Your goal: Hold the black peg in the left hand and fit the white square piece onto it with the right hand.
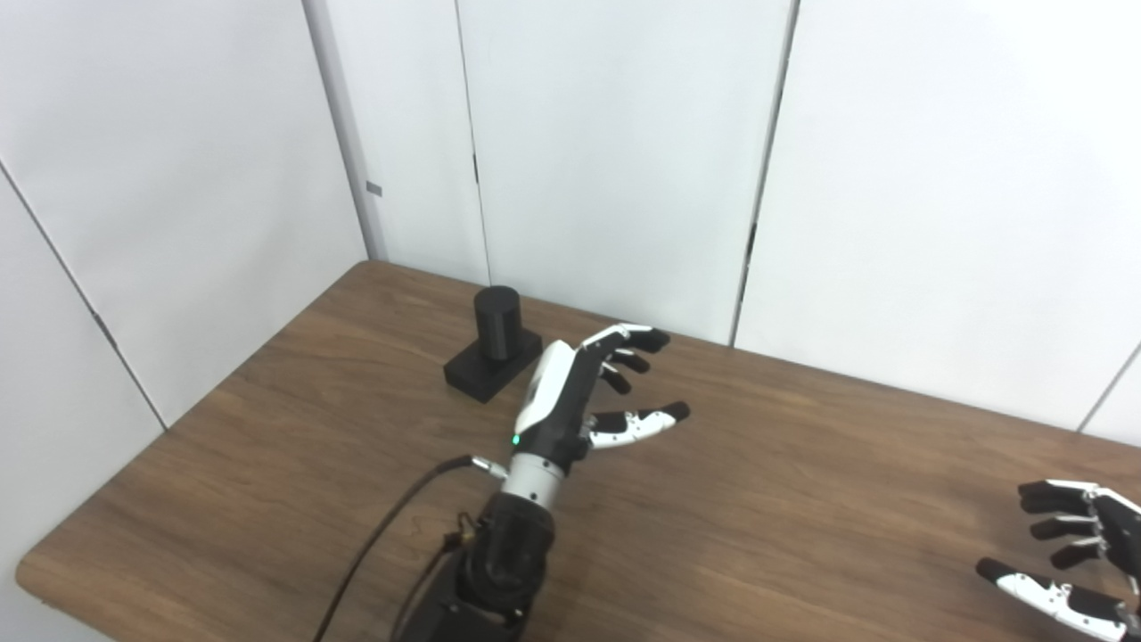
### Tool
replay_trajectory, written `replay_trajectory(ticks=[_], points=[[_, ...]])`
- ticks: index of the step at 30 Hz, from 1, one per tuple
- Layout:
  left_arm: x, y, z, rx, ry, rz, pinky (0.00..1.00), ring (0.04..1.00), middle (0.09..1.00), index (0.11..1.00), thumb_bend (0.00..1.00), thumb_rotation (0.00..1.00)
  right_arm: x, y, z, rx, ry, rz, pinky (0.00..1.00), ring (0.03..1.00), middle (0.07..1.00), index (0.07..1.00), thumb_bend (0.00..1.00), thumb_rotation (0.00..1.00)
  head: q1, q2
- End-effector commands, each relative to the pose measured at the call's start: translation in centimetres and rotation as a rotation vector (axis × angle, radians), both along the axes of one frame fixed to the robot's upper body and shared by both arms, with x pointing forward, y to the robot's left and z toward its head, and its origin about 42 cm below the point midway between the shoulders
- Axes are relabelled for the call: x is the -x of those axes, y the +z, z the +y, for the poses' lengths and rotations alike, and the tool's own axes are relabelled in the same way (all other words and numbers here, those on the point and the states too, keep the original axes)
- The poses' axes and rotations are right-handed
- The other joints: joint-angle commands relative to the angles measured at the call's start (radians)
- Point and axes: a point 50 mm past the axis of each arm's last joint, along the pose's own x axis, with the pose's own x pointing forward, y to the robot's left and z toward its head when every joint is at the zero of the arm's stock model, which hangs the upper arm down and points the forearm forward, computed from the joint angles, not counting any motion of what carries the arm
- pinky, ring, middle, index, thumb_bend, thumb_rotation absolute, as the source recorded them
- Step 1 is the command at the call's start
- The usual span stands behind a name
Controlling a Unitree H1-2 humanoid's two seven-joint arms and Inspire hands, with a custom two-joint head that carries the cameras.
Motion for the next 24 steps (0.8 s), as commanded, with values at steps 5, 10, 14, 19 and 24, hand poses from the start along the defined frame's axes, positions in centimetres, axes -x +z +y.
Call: replay_trajectory(ticks=[5,10,14,19,24], points=[[-0.9,4.1,2.0,-0.01,0.015,-0.127,0.6,0.722,0.778,0.749,0.83,0.14,-0.8,2.3,-0.3,0.011,0.016,-0.084,0.41,0.566,0.635,0.625,0.61,0.02,0.005,-0.001],[-0.6,5.2,3.6,-0.071,0.137,-0.144,0.61,0.736,0.786,0.769,0.85,0.16,-0.9,2.2,-0.5,0.02,0.012,-0.088,0.42,0.553,0.625,0.625,0.62,0.01,0.01,-0.002],[-0.5,5.7,4.7,-0.132,0.221,-0.148,0.65,0.788,0.82,0.785,0.84,0.17,-0.9,2.3,-0.6,0.019,0.012,-0.094,0.41,0.55,0.623,0.621,0.61,0.03,0.01,-0.002],[-0.5,6.5,6.4,-0.19,0.268,-0.16,0.71,0.821,0.838,0.798,0.83,0.18,-0.8,2.5,-0.6,0.021,0.012,-0.098,0.41,0.545,0.619,0.618,0.61,0.04,0.011,0.001],[-0.6,7.1,8.0,-0.258,0.33,-0.169,0.75,0.86,0.868,0.81,0.84,0.22,-0.9,2.5,-0.7,0.019,0.015,-0.101,0.39,0.544,0.615,0.609,0.61,0.04,0.012,0.004]])
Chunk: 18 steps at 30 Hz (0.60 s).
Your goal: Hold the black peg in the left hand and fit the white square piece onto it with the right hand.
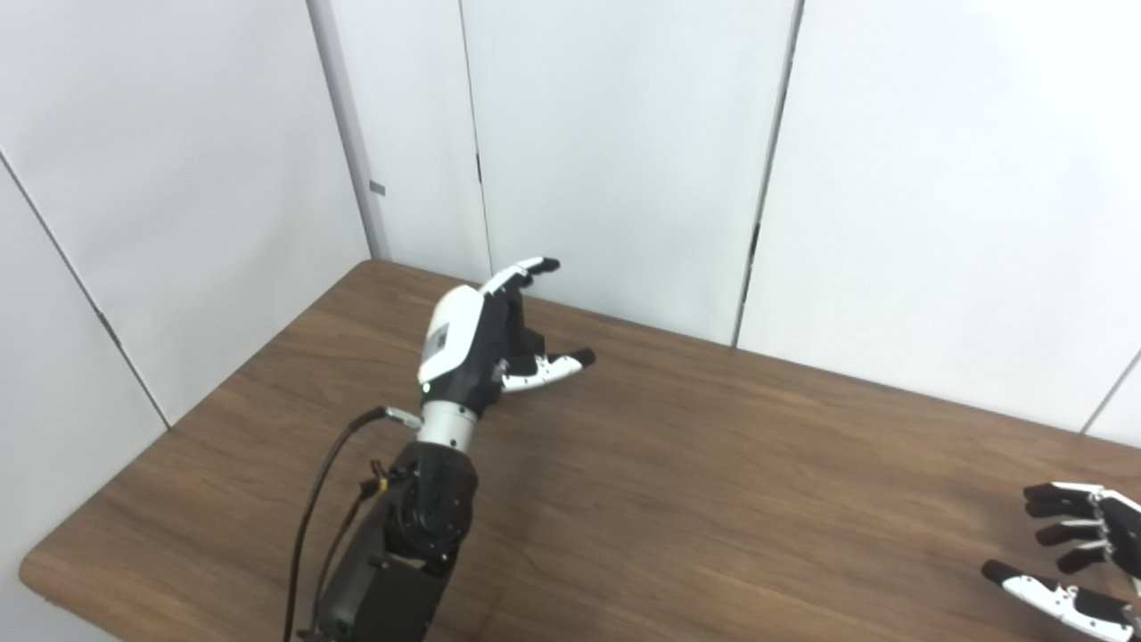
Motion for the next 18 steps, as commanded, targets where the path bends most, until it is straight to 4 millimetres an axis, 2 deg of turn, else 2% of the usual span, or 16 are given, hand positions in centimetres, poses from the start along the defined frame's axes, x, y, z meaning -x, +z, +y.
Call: replay_trajectory(ticks=[1,5,10,14,18], points=[[-0.7,3.1,0.7,-0.068,0.052,-0.102,0.75,0.874,0.879,0.811,0.85,0.23,-0.9,2.5,-0.4,0.016,0.017,-0.104,0.39,0.544,0.614,0.609,0.61,0.04,0.0,0.001],[-0.8,3.8,1.7,-0.15,0.161,-0.079,0.82,0.951,0.942,0.839,0.9,0.33,-0.9,2.4,-0.4,0.016,0.013,-0.096,0.39,0.54,0.611,0.609,0.6,0.06,0.002,0.0],[-0.8,4.5,1.9,-0.178,0.282,-0.039,0.94,0.999,0.997,0.859,0.98,0.36,-0.9,2.4,-0.5,0.014,0.016,-0.1,0.38,0.529,0.604,0.605,0.6,0.06,0.002,-0.001],[-1.0,4.8,2.0,-0.203,0.373,0.016,0.97,1.0,1.0,0.878,1.0,0.38,-1.0,2.4,-0.4,0.015,0.016,-0.102,0.37,0.526,0.604,0.606,0.6,0.07,0.006,0.0],[-1.3,4.7,2.4,-0.24,0.432,0.073,0.96,1.0,1.0,0.886,1.0,0.44,-1.0,2.5,-0.3,0.017,0.014,-0.1,0.38,0.528,0.604,0.609,0.6,0.08,0.006,0.002]])
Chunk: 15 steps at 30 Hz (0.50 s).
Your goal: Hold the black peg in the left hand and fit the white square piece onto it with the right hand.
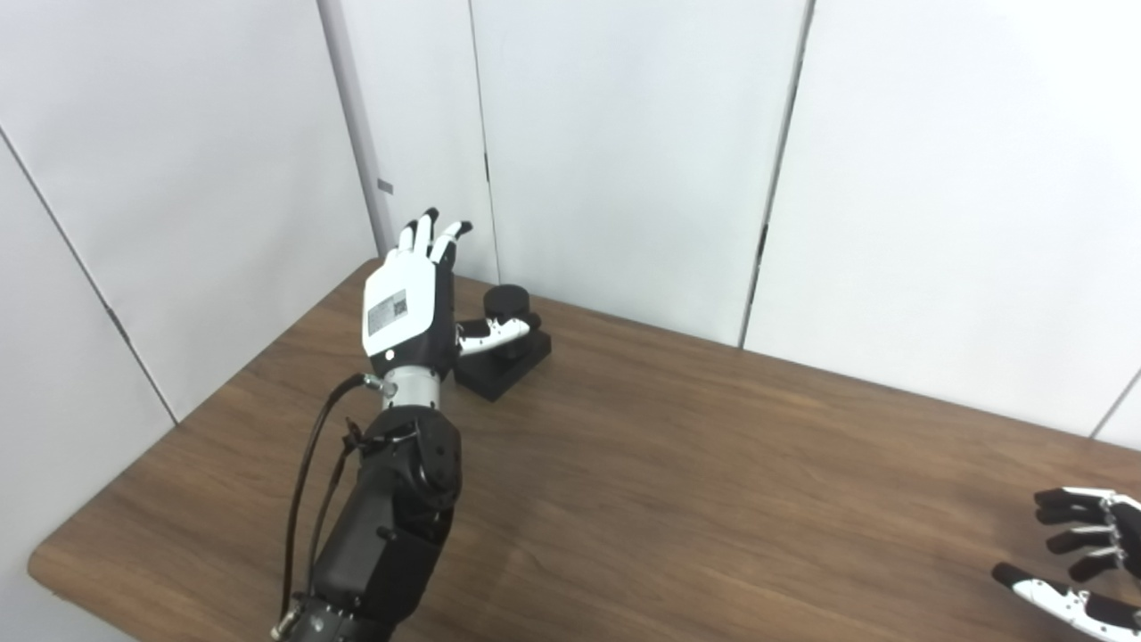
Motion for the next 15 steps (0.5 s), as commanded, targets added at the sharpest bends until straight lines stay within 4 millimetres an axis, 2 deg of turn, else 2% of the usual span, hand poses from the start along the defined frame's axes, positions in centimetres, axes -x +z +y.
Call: replay_trajectory(ticks=[1,10,15], points=[[-0.8,3.0,0.3,-0.062,0.029,-0.073,0.96,1.0,1.0,0.883,1.0,0.45,-1.0,2.5,-0.2,0.014,0.016,-0.1,0.38,0.527,0.604,0.608,0.6,0.08,-0.001,0.002],[-3.0,2.5,1.6,-0.098,0.078,0.048,0.95,1.0,1.0,0.809,1.0,0.52,-1.1,2.4,0.0,0.005,0.016,-0.099,0.37,0.517,0.595,0.599,0.6,0.09,-0.004,0.006],[-4.1,2.6,2.0,-0.131,0.074,0.15,0.98,1.0,1.0,0.825,1.0,0.57,-1.1,2.4,0.1,0.001,0.014,-0.099,0.36,0.517,0.595,0.601,0.6,0.11,-0.006,0.006]])
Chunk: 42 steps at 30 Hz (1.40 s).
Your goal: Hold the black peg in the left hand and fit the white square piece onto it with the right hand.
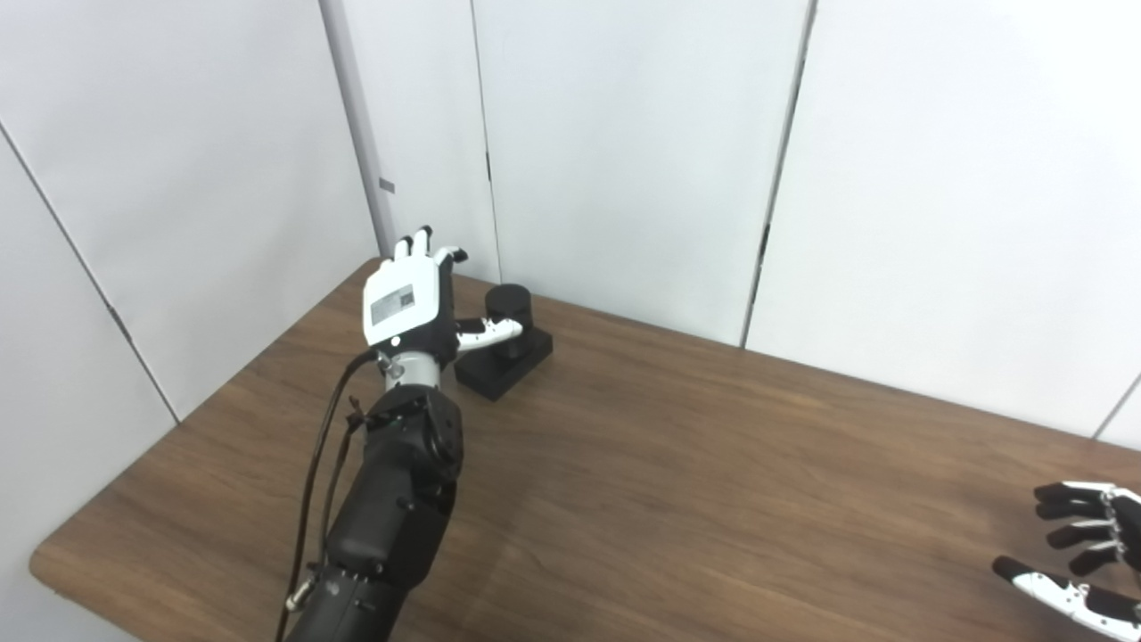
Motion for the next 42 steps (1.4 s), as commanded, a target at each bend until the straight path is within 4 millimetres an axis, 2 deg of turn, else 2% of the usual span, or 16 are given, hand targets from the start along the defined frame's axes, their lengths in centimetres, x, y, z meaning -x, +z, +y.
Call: replay_trajectory(ticks=[1,5,12,24,29,36,42], points=[[-1.2,2.9,0.8,-0.07,0.019,-0.03,0.99,1.0,1.0,0.838,1.0,0.59,-0.7,2.1,-0.1,0.002,0.01,-0.089,0.36,0.516,0.594,0.6,0.6,0.12,-0.001,0.0],[-1.8,2.9,1.1,-0.114,0.025,0.013,0.99,1.0,1.0,0.841,1.0,0.62,-0.7,2.1,-0.1,0.002,0.007,-0.086,0.37,0.518,0.593,0.602,0.6,0.12,-0.001,0.002],[-2.4,2.8,1.5,-0.138,0.032,0.09,1.0,1.0,1.0,0.824,1.0,0.62,-0.5,2.2,0.0,0.001,0.009,-0.086,0.36,0.51,0.591,0.601,0.59,0.11,-0.005,0.011],[-3.0,1.3,2.1,-0.135,0.049,0.211,1.0,1.0,1.0,0.821,1.0,0.6,-0.4,2.4,-0.1,-0.001,0.012,-0.084,0.37,0.52,0.605,0.6,0.59,0.11,-0.007,0.02],[-3.0,0.5,1.6,-0.157,0.046,0.247,1.0,1.0,1.0,0.811,1.0,0.62,-0.2,2.6,-0.1,0.0,0.015,-0.085,0.38,0.523,0.61,0.599,0.58,0.13,-0.006,0.022],[-3.3,-0.5,1.0,-0.129,0.033,0.275,1.0,1.0,1.0,0.786,1.0,0.59,-0.2,2.6,-0.2,-0.011,0.017,-0.086,0.39,0.528,0.617,0.602,0.57,0.12,-0.008,0.027],[-3.5,-1.2,0.6,-0.098,0.009,0.322,1.0,1.0,1.0,0.812,1.0,0.56,-0.2,2.6,-0.3,-0.007,0.018,-0.089,0.39,0.533,0.62,0.604,0.57,0.09,-0.008,0.028]])
